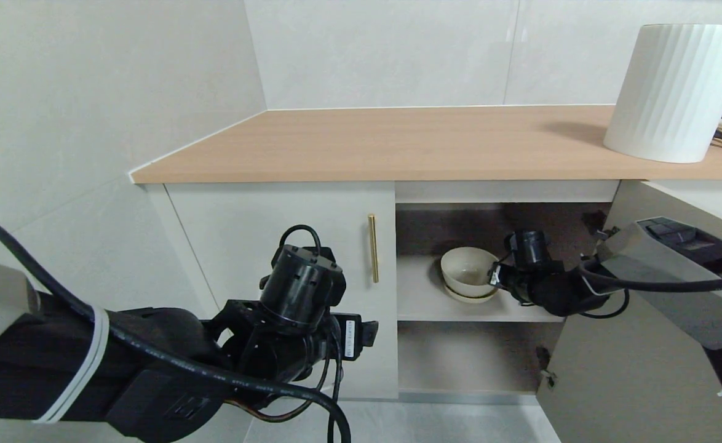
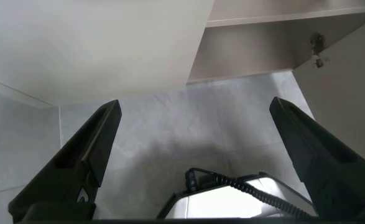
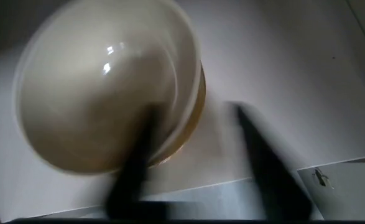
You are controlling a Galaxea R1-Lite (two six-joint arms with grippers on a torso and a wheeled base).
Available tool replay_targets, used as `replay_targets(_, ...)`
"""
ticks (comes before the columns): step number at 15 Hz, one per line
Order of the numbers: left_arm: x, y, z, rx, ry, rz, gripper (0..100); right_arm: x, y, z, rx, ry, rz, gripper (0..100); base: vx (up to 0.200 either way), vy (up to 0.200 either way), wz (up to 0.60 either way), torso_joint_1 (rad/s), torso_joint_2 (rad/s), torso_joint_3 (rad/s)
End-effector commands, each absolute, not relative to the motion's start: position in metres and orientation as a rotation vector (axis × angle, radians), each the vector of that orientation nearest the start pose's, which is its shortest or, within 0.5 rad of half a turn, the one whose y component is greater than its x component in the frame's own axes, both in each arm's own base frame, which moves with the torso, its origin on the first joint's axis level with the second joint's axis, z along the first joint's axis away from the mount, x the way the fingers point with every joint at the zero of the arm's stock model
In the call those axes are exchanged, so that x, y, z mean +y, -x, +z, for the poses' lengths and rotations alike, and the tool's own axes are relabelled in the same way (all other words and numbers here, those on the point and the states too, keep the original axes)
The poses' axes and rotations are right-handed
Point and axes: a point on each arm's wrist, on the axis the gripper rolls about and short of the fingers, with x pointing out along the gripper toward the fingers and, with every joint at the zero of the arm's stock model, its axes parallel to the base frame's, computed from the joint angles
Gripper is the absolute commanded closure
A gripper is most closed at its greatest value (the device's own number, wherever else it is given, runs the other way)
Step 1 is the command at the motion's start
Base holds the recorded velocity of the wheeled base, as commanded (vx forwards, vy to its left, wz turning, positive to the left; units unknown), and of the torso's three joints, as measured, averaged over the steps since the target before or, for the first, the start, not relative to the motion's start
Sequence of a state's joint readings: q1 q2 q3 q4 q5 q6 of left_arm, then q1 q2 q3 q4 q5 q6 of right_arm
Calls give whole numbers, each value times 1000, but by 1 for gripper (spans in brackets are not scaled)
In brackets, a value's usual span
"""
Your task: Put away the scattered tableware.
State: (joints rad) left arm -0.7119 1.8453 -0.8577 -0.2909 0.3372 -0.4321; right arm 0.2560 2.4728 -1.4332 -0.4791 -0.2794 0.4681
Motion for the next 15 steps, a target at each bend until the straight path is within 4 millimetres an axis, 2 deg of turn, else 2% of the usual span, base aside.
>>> replay_targets(1,-202,-246,119,666,64,-219,0,115,-460,22,521,-308,-146,0,0,0,0,0,0,0)
replay_targets(3,-202,-246,119,666,64,-218,0,117,-456,24,525,-307,-137,0,0,0,0,0,0,0)
replay_targets(5,-201,-247,121,660,68,-215,0,118,-448,35,526,-306,-122,0,0,0,0,0,0,0)
replay_targets(6,-198,-247,125,650,88,-207,0,121,-436,48,528,-305,-100,0,0,0,0,0,0,0)
replay_targets(8,-186,-244,146,596,140,-202,0,126,-402,81,567,-301,-26,0,0,0,0,0,0,0)
replay_targets(9,-183,-241,152,581,149,-203,0,126,-390,89,586,-300,-3,0,0,0,0,0,0,0)
replay_targets(11,-165,-221,174,527,176,-219,0,125,-334,131,640,-259,134,0,0,0,0,0,0,0)
replay_targets(12,-157,-212,177,517,173,-224,0,125,-310,145,658,-232,186,0,0,0,0,0,0,0)
replay_targets(15,-136,-190,178,508,148,-236,0,124,-250,168,712,-159,302,0,0,0,0,0,0,0)
